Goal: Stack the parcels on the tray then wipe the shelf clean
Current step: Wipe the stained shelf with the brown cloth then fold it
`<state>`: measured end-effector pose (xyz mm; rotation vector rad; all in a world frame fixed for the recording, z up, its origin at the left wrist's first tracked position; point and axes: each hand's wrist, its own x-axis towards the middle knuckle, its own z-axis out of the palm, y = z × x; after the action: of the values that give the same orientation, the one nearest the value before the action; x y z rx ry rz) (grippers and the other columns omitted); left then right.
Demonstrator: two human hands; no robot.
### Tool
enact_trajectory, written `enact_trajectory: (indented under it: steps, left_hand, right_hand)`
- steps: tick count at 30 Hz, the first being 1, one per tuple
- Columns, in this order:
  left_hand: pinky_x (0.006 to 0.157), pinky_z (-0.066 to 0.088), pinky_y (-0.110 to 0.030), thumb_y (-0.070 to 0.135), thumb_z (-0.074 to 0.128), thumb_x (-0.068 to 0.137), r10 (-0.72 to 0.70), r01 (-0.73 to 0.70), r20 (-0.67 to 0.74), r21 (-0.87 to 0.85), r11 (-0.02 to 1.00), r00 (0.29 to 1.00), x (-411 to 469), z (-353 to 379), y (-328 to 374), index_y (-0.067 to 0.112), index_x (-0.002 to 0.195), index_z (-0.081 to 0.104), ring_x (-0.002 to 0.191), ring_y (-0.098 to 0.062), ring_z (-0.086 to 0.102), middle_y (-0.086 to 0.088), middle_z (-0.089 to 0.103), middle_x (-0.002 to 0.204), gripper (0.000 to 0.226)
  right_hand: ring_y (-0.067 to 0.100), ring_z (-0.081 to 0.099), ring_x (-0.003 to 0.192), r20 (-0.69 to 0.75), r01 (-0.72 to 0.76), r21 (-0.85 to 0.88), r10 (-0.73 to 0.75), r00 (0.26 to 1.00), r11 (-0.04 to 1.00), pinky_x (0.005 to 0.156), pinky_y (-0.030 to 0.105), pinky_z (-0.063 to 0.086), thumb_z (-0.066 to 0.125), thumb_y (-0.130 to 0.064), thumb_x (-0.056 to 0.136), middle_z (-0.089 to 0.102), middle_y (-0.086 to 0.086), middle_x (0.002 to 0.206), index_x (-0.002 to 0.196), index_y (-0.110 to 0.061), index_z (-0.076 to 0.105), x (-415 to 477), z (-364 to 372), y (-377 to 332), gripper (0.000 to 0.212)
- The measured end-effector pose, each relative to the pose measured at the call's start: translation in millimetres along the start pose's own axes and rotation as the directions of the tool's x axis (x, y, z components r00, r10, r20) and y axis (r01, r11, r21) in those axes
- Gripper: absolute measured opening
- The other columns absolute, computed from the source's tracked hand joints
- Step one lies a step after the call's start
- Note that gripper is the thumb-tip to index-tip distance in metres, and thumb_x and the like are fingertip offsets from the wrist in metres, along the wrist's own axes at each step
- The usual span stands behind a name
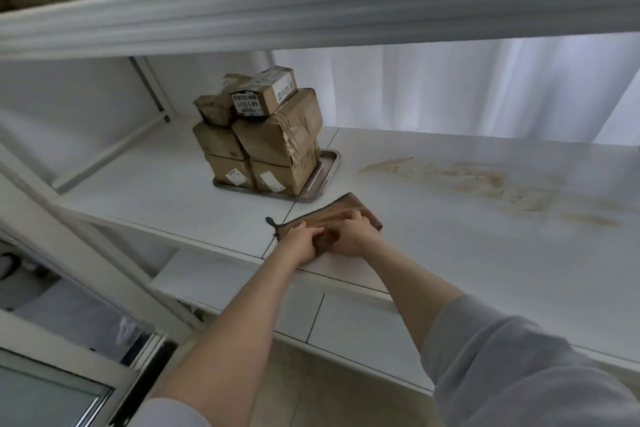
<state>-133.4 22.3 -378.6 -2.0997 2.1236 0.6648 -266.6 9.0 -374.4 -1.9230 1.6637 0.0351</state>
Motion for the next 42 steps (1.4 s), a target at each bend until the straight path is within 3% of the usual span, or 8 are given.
enact_trajectory:
  steps: [6,9,15,18,25,33,37,42]
  left_hand:
    - [0.108,0.035,-0.025,0.020,0.056,0.089,-0.063,0.058,-0.116,-0.045,0.997,0.991,-2,-3,-2,0.025,0.130,0.058,0.131,-0.022,0.045,-0.004,0.052,0.140,0.042]
    - [0.096,0.044,-0.023,0.019,0.065,0.081,-0.055,0.050,-0.096,-0.051,0.997,0.994,-10,-1,21,0.024,0.117,0.068,0.117,-0.019,0.057,0.000,0.066,0.122,0.036]
    - [0.075,0.048,-0.026,0.018,0.068,0.076,0.142,-0.142,-0.014,0.012,0.990,0.990,-26,26,106,0.012,0.096,0.076,0.097,-0.024,0.063,-0.010,0.071,0.097,0.022]
    - [0.086,0.050,-0.026,0.020,0.067,0.080,0.231,-0.232,0.025,0.020,0.973,0.973,-31,42,150,0.020,0.105,0.074,0.104,-0.018,0.061,-0.002,0.070,0.108,0.027]
    - [0.082,0.043,-0.026,0.037,0.060,0.088,0.465,-0.468,0.074,0.031,0.883,0.882,-51,89,267,0.019,0.105,0.074,0.107,-0.023,0.059,-0.005,0.068,0.110,0.028]
    - [0.114,0.023,-0.033,0.013,0.041,0.098,0.723,-0.749,0.209,0.086,0.657,0.658,-66,128,360,0.027,0.140,0.045,0.135,-0.024,0.036,-0.006,0.042,0.146,0.044]
    - [0.119,0.006,-0.036,0.015,0.037,0.100,0.632,-0.674,0.251,0.147,0.724,0.733,-40,119,351,0.033,0.148,0.028,0.148,-0.031,0.008,-0.013,0.009,0.159,0.052]
    - [0.119,0.007,-0.037,0.039,0.041,0.098,0.517,-0.551,0.203,0.181,0.815,0.832,-3,92,311,0.033,0.147,0.029,0.147,-0.033,0.011,-0.016,0.010,0.159,0.051]
  right_hand:
    - [0.026,0.028,0.137,-0.031,0.058,0.011,-0.058,0.998,0.998,0.111,0.040,0.031,0.049,-0.062,0.086,0.040,0.001,0.143,0.129,-0.031,0.060,-2,9,2,0.054]
    - [0.025,0.045,0.125,-0.128,0.037,0.061,-0.029,0.991,0.997,0.093,0.034,0.044,0.059,-0.057,0.081,0.055,0.003,0.127,0.116,-0.018,0.067,-18,5,22,0.053]
    - [0.025,0.061,0.103,-0.237,-0.138,0.069,0.151,0.960,0.988,0.069,0.028,0.041,0.063,-0.044,0.080,0.065,0.005,0.110,0.106,-0.013,0.063,-69,-10,85,0.041]
    - [0.023,0.062,0.100,-0.242,-0.211,0.078,0.224,0.944,0.974,0.068,0.027,0.041,0.068,-0.047,0.075,0.066,0.002,0.105,0.099,-0.018,0.065,-99,-20,128,0.037]
    - [0.027,0.046,0.119,-0.347,-0.407,0.144,0.431,0.833,0.902,0.081,0.034,0.039,0.056,-0.035,0.088,0.052,0.004,0.125,0.115,-0.024,0.055,-172,-31,232,0.029]
    - [0.030,0.024,0.136,-0.402,-0.630,0.350,0.719,0.567,0.693,0.109,0.040,0.029,0.029,-0.019,0.101,0.027,0.011,0.148,0.133,-0.015,0.048,-208,-38,313,0.038]
    - [0.031,0.009,0.146,-0.358,-0.615,0.348,0.707,0.610,0.708,0.115,0.041,0.021,0.037,-0.024,0.098,0.013,0.013,0.157,0.143,-0.019,0.038,-188,-43,310,0.045]
    - [0.029,-0.003,0.149,-0.264,-0.506,0.300,0.580,0.770,0.809,0.119,0.037,0.008,0.042,-0.037,0.098,-0.003,0.014,0.161,0.154,-0.023,0.019,-144,-56,279,0.062]
